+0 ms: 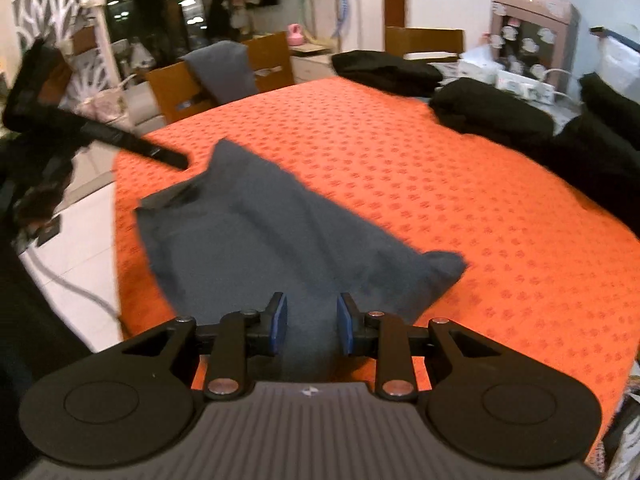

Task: Fold clothes

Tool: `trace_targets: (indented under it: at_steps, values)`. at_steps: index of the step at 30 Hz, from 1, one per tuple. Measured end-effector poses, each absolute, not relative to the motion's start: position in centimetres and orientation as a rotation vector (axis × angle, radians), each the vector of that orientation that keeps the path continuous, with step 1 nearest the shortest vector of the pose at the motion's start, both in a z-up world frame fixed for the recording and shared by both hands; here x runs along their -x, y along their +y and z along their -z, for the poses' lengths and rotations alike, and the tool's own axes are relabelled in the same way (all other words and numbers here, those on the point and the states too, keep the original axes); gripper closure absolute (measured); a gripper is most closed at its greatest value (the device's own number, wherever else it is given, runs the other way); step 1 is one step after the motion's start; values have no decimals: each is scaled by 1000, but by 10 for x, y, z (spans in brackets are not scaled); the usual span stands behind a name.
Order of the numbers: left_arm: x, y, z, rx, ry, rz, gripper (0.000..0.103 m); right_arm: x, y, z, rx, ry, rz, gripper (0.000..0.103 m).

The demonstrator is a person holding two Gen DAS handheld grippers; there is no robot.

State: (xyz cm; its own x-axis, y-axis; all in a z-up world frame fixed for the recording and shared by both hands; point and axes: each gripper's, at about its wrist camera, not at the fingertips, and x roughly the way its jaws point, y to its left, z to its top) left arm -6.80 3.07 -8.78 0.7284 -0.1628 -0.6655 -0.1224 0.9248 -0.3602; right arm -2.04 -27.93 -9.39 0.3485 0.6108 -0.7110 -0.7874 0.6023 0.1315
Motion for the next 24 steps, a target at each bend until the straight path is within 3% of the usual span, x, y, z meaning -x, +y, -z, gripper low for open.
trace_targets:
  at_steps: [4, 19, 24]
  values:
    - [75, 33, 94, 435, 810, 34, 74, 24, -275, 116, 253, 870, -907, 71]
    - [93, 22, 119, 462, 977, -18, 71, 32, -286, 96, 243, 826, -883, 71]
    - [100, 30, 112, 573, 900, -13, 71, 31, -288, 92, 252, 811, -888, 71]
